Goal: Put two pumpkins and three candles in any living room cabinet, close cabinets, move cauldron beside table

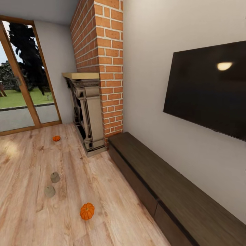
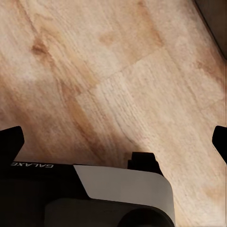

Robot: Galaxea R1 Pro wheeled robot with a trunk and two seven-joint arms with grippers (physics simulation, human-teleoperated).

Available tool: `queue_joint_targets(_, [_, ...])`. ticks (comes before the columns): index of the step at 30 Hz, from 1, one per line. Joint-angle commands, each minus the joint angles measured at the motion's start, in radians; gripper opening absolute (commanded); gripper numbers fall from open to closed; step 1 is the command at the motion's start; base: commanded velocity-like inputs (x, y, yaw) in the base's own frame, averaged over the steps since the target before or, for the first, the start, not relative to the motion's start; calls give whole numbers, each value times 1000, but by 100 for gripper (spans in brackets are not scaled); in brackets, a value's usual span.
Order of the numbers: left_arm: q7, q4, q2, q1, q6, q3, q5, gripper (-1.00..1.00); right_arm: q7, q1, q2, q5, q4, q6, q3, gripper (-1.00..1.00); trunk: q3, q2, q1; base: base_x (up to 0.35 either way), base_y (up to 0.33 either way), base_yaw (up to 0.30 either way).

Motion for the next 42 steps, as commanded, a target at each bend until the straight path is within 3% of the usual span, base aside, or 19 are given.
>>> queue_joint_targets(1, [1,1,-1,-1,-3,1,3,100,0,0,-1,-8,-2,5,3,100,-1,0,0,1,-200,0])
queue_joint_targets(10, [1,2,-2,-1,-5,1,3,100,0,0,1,-8,-2,5,3,100,-1,0,0,0,-117,10])
queue_joint_targets(14, [1,2,-2,-1,-5,1,3,100,-1,0,1,-8,-1,5,33,100,-1,0,0,0,-5,139])
queue_joint_targets(19, [1,2,-2,-1,-5,1,3,100,-2,0,1,-9,0,5,49,100,-1,0,0,0,-1,245])
queue_joint_targets(42, [1,2,-2,-1,-5,1,3,100,-2,0,1,-8,0,5,52,100,-1,0,0,0,0,288])
